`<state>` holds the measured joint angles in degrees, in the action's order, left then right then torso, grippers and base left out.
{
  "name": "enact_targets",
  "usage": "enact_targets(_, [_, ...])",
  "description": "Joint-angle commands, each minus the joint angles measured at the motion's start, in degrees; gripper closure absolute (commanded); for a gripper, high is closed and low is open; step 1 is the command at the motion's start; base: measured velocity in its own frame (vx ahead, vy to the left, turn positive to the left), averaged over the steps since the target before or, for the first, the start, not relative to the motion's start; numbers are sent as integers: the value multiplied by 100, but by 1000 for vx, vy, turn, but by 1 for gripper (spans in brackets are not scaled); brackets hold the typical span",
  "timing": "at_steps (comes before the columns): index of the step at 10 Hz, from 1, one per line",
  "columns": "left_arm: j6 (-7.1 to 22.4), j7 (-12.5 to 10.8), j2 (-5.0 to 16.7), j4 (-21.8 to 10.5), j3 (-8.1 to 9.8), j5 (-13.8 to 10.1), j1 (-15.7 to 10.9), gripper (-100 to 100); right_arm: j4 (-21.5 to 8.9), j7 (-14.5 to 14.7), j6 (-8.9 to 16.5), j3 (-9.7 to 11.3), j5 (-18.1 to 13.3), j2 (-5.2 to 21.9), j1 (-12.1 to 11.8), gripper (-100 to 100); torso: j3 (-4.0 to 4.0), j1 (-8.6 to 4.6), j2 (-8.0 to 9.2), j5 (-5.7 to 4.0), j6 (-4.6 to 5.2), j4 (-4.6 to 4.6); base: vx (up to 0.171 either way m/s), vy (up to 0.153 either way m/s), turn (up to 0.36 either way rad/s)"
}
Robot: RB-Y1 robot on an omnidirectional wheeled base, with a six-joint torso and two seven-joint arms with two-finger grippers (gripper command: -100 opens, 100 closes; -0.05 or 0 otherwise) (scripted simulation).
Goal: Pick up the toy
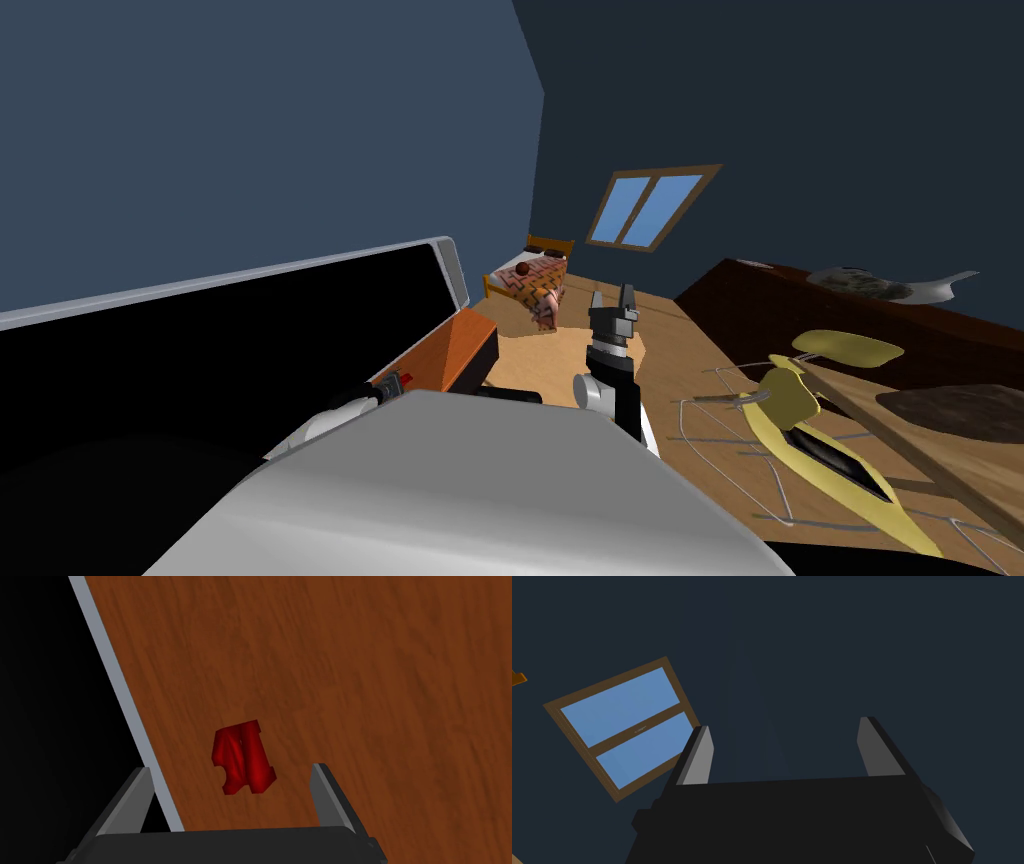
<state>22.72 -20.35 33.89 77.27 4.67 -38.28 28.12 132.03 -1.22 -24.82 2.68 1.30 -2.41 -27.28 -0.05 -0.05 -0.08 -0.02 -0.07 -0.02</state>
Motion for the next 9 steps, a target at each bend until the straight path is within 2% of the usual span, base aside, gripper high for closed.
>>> enact_targets(1, [251,-179,149,-286,43,-286,60,-100,0,0,0,0,0,0,0,0,0,0,0,0,0,0,81,8,-371])
enact_targets(2, [390,-287,213,-465,67,-466,60,-100,0,0,0,0,0,0,0,0,-6,5,-11,-1,2,-2,92,8,-341])
enact_targets(4, [390,-287,213,-561,67,-466,60,-100,0,0,0,-1,0,0,-1,0,-8,4,-12,0,-6,-4,47,13,7])
enact_targets(6, [642,-493,316,-1021,111,-777,59,-100,0,0,0,0,0,0,0,0,1,0,2,-1,-1,0,43,5,-225])
enact_targets(7, [642,-493,316,-1021,111,-777,59,-100,0,0,0,0,0,0,0,0,-3,2,-5,-1,-1,-1,48,16,-91])
enact_targets(9, [859,-684,387,-1399,149,-1056,57,-100,0,0,0,-1,0,0,-1,0,-2,3,-3,0,-3,-1,51,13,-172])
